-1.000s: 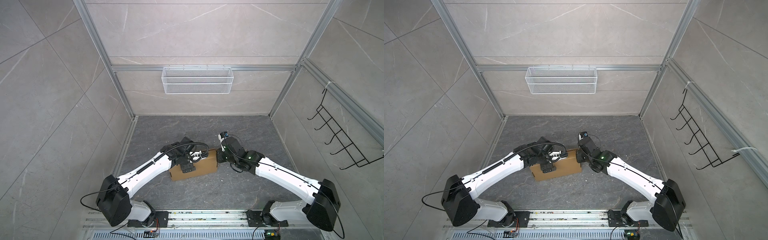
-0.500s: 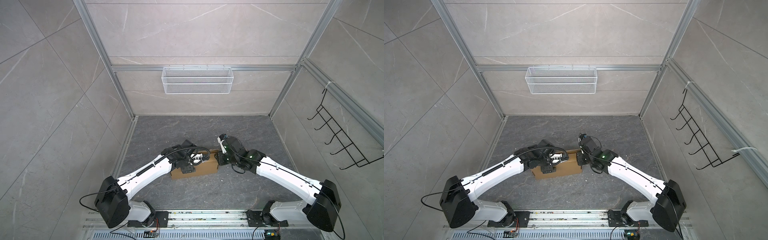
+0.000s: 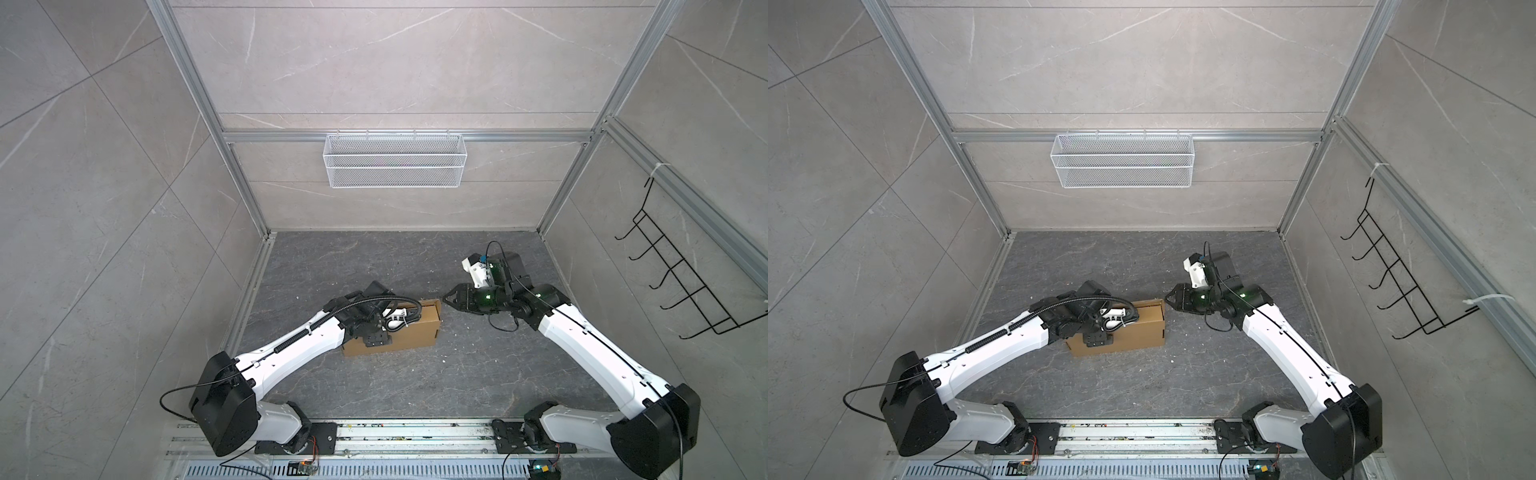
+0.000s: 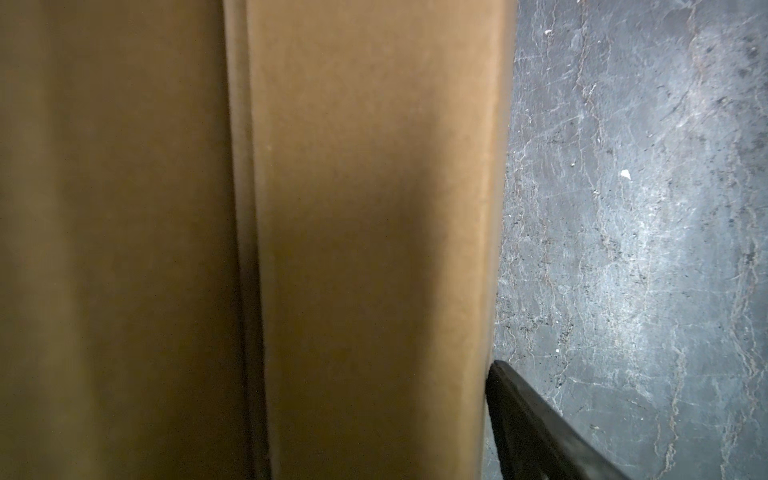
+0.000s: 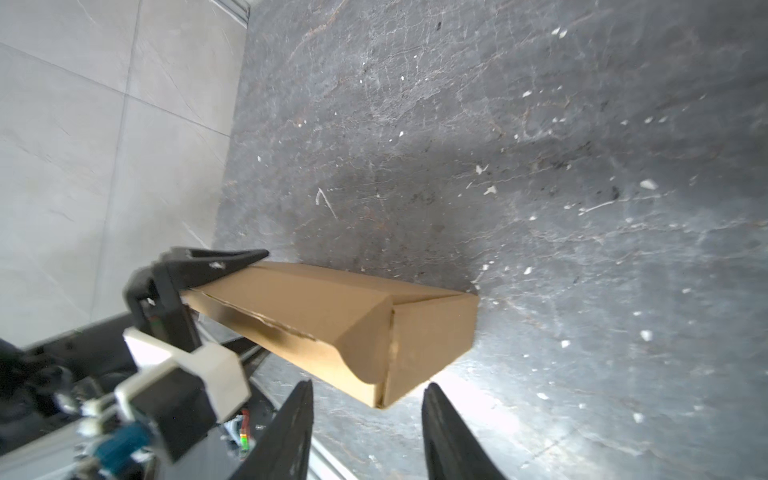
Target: Fold the paper box
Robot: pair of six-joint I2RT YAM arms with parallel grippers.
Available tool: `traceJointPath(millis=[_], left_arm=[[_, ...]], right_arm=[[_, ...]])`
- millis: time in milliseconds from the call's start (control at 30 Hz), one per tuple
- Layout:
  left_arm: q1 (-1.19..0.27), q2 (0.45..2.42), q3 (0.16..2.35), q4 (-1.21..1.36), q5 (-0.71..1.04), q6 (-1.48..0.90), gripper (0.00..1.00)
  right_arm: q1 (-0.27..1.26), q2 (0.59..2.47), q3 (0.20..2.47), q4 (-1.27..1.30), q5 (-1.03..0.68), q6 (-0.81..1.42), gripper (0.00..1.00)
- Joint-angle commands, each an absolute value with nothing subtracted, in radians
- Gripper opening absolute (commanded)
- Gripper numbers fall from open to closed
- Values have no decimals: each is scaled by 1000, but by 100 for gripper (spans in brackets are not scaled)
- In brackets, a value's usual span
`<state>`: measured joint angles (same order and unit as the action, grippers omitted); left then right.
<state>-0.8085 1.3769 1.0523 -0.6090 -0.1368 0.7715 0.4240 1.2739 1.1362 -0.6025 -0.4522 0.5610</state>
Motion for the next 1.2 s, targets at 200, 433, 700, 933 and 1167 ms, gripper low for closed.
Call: traceJointPath(millis=[200, 433, 700, 933, 1167], left_arm=[[-840, 1354, 1009, -572, -183, 808, 80], [-850, 1357, 1009, -565, -195, 810, 80], [-863, 1380, 1005, -558, -197, 799, 77], [-895, 1408, 1005, -557, -220, 786, 60], [-900, 1411, 1009, -551, -233, 779, 59]], right_arm=[[399, 1395, 1149, -500, -612, 901, 53], [406, 1405, 1114, -459, -629, 967, 53], [413, 1396, 1043, -470, -598, 943, 43], [413, 1407, 1010, -448, -593, 932, 33], [413, 1409, 996, -432, -589, 914, 29]])
